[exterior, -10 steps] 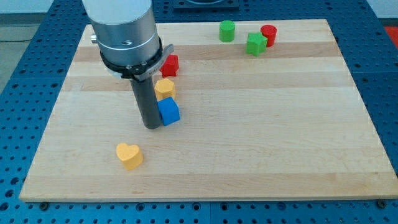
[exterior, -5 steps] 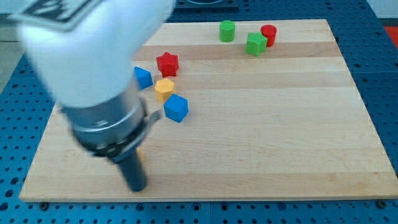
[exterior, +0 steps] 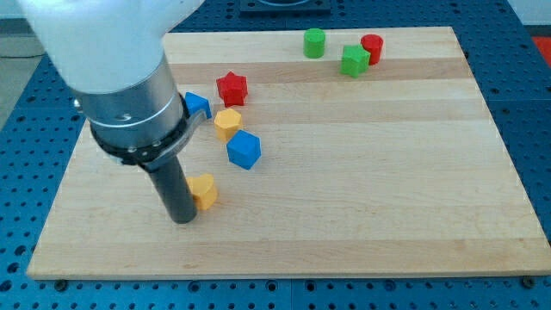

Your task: Push the yellow heart parallel to the blue cube

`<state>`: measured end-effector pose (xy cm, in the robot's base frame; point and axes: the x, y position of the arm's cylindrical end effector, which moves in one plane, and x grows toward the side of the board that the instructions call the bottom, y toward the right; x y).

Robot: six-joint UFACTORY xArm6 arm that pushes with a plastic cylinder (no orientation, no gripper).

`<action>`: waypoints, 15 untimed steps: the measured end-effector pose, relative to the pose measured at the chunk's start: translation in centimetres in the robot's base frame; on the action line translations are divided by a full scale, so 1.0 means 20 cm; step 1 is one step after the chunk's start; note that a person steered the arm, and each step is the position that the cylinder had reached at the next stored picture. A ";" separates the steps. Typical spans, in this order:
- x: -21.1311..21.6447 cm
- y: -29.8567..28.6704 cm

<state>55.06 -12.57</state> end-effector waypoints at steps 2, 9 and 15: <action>-0.05 0.05; -0.08 -0.03; -0.03 0.15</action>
